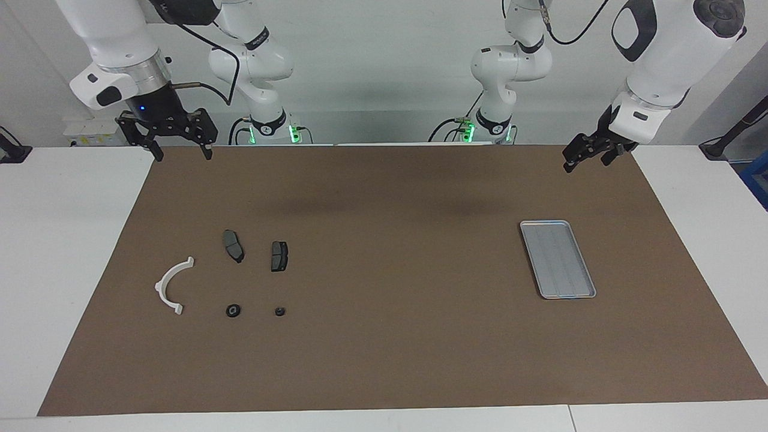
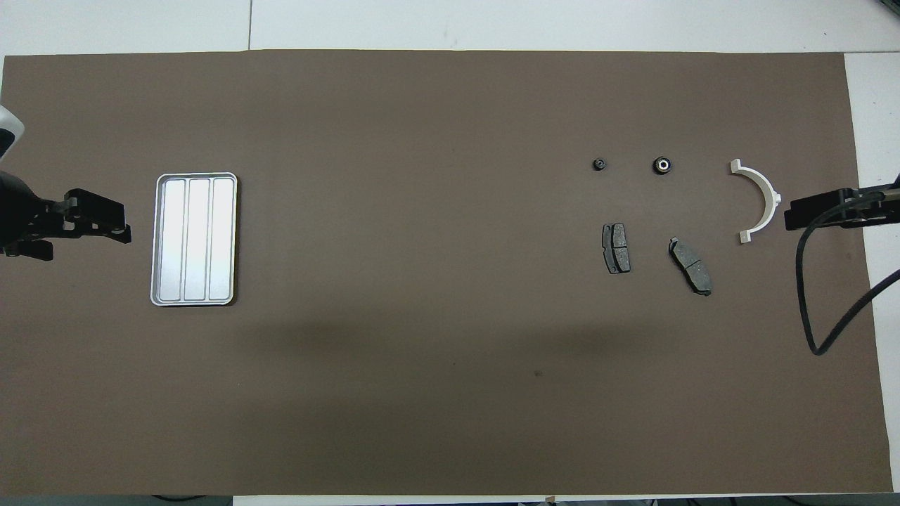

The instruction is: Pick bearing gear from pile to tray

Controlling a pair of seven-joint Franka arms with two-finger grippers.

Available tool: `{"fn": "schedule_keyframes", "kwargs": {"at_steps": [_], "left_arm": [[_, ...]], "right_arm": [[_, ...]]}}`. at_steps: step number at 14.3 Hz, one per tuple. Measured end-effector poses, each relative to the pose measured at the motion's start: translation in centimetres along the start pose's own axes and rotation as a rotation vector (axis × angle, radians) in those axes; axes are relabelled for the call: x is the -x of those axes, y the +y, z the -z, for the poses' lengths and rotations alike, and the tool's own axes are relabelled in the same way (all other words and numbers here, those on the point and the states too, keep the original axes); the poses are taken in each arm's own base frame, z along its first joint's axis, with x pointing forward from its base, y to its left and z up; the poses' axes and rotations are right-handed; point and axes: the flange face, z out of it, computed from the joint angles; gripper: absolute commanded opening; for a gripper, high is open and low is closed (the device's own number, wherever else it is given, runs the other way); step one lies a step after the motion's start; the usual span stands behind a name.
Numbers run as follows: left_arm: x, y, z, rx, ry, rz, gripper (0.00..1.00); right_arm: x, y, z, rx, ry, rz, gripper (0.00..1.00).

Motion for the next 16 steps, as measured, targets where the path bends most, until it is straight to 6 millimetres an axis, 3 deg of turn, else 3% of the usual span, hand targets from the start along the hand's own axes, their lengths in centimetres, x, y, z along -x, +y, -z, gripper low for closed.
{"fn": "schedule_keyframes", "kwargs": {"at_steps": [16], "left_arm": [[0.0, 0.0, 0.0, 0.000, 0.000, 0.000, 1.00]], "right_arm": [[0.3, -1.6, 0.2, 0.000, 0.001, 0.032, 1.00]]}}
